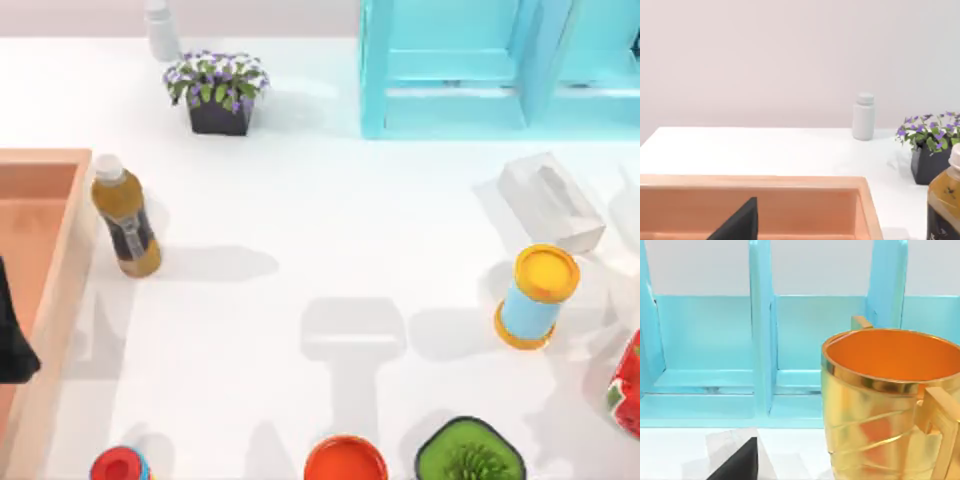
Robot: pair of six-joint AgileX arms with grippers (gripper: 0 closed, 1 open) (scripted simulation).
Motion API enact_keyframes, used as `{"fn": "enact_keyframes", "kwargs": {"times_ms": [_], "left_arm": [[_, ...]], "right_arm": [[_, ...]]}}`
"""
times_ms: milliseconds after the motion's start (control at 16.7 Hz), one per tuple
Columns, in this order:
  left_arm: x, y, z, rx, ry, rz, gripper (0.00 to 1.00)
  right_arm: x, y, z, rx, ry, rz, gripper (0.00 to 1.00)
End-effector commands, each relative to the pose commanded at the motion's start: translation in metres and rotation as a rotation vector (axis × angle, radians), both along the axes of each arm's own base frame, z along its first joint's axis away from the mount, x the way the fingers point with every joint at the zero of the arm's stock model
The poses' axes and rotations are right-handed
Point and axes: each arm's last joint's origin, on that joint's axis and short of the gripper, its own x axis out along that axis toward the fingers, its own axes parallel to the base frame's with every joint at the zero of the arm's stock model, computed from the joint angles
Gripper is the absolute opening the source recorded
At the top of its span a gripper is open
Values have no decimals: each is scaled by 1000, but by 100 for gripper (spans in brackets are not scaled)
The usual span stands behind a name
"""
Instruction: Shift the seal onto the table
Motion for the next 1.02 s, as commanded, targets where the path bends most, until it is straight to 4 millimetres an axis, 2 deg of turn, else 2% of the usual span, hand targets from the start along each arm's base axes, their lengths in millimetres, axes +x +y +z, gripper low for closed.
{"fn": "enact_keyframes", "kwargs": {"times_ms": [180, 300, 600, 840, 1020], "left_arm": [[0, 0, 2, 5, 12, 4, 100], [0, 3, 10, 23, 66, 22, 100], [13, 12, 54, 84, 380, 80, 100], [50, 27, 87, 105, 762, 94, 100], [90, 44, 98, 95, 1055, 77, 100]], "right_arm": [[0, 0, 0, 0, 0, 0, 100], [0, 0, 0, 0, 0, 0, 100], [0, 0, 0, 0, 0, 0, 100], [0, 0, 0, 0, 0, 0, 100], [0, 0, 0, 0, 0, 0, 100]]}}
